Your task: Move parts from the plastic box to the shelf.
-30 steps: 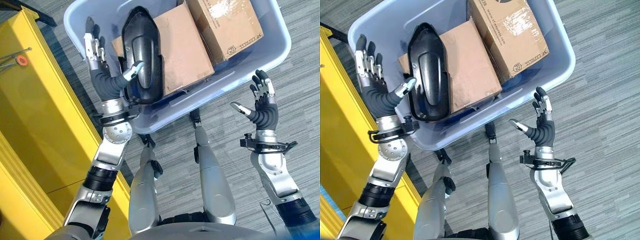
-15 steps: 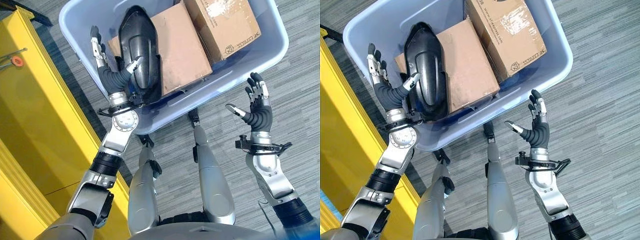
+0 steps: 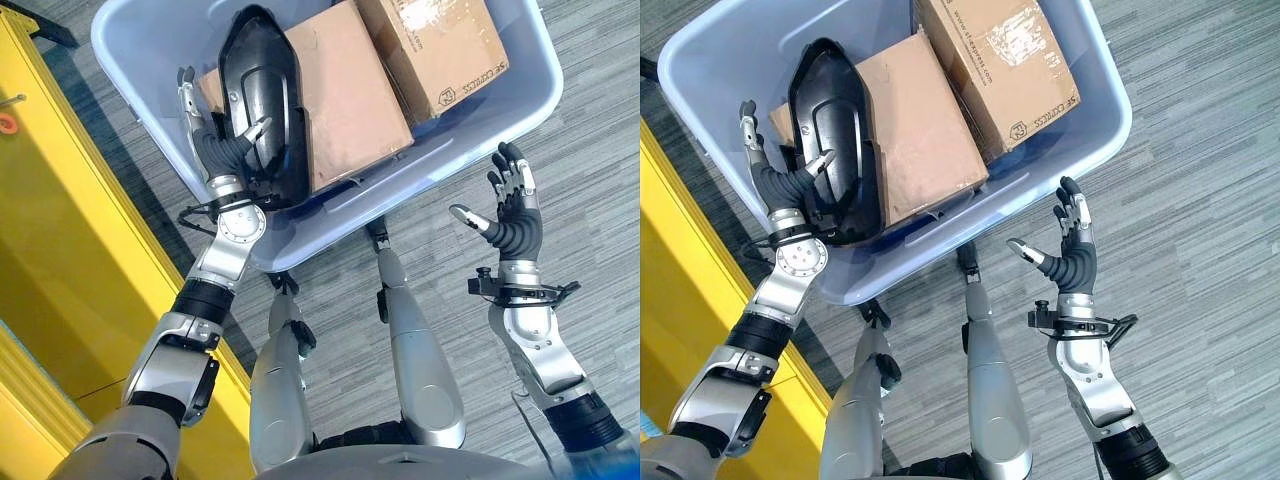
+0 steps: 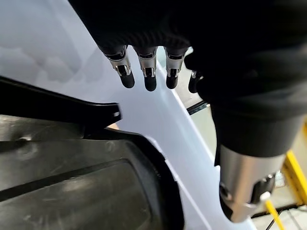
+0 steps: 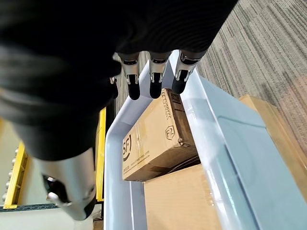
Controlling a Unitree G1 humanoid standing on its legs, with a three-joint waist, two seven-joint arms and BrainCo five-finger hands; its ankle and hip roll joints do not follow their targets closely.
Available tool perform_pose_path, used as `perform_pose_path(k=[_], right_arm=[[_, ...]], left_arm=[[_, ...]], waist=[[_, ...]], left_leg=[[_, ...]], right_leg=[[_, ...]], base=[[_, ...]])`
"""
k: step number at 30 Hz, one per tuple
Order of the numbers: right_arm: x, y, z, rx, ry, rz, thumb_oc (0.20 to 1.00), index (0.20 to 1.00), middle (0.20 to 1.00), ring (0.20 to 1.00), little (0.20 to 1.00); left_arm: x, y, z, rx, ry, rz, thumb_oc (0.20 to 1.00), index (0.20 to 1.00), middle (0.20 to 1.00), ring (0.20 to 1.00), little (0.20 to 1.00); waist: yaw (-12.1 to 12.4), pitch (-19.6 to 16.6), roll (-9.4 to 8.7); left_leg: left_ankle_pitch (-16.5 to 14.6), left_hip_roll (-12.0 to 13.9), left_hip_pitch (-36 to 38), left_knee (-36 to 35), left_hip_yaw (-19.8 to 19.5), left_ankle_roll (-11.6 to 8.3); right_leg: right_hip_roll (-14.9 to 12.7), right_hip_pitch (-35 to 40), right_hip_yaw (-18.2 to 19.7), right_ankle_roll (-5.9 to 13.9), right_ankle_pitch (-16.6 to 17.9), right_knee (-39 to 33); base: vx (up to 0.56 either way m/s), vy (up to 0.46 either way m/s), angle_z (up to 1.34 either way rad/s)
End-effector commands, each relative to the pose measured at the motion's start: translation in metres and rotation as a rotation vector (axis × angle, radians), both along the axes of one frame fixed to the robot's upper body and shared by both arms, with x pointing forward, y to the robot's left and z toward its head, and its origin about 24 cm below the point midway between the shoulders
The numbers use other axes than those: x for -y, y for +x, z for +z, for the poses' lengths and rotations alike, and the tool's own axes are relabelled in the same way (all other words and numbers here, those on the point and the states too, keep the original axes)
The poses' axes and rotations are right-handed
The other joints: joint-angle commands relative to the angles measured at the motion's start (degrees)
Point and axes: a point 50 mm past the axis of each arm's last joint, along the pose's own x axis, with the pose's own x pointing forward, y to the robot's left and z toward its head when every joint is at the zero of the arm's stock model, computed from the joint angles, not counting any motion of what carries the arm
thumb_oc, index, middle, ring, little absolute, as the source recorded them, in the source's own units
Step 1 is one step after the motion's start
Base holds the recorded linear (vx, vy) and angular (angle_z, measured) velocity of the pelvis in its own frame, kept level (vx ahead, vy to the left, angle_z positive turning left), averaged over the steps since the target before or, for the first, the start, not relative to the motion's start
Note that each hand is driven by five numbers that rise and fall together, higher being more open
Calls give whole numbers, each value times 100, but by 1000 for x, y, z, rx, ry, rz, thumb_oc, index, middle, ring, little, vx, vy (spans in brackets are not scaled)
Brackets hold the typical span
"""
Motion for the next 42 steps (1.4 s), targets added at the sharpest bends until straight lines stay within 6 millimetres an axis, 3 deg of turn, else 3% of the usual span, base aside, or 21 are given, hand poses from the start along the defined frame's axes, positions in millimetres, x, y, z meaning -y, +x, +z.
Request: perform_pose_path(k=[1,14,21,26,42], right_arm=[[4,0,9,71,44,-17,1000,1000,1000,1000,1000],[3,3,5,52,44,-14,1000,1000,1000,1000,1000],[0,5,4,37,51,-10,1000,1000,1000,1000,1000],[-2,6,4,28,58,-2,1000,1000,1000,1000,1000],[-4,9,2,2,54,-3,1000,1000,1000,1000,1000]], left_arm=[[-18,3,17,37,40,54,1000,1000,1000,1000,1000],[-34,20,-15,-173,-55,113,1000,1000,1000,1000,1000],[-43,18,-33,-202,-243,139,1000,1000,1000,1000,1000],[-42,15,-39,-201,-300,135,1000,1000,1000,1000,1000],[-26,0,-90,-328,-435,83,1000,1000,1000,1000,1000]], waist=[[54,-115,-227],[8,-138,-243],[15,-155,-258],[35,-161,-254],[144,-126,-226]], left_leg=[[-328,331,602,81,-265,-435],[-302,336,476,102,-272,-439],[-319,353,411,144,-289,-437],[-317,353,377,161,-311,-434],[-369,312,380,237,-370,-395]], right_leg=[[-510,452,-185,635,-534,349],[-472,308,-148,607,-549,416],[-454,252,-132,581,-567,450],[-444,233,-134,566,-576,463],[-449,243,-140,533,-593,529]], base=[[0,0,0],[0,1,0],[0,0,0],[0,0,0],[0,0,0]])
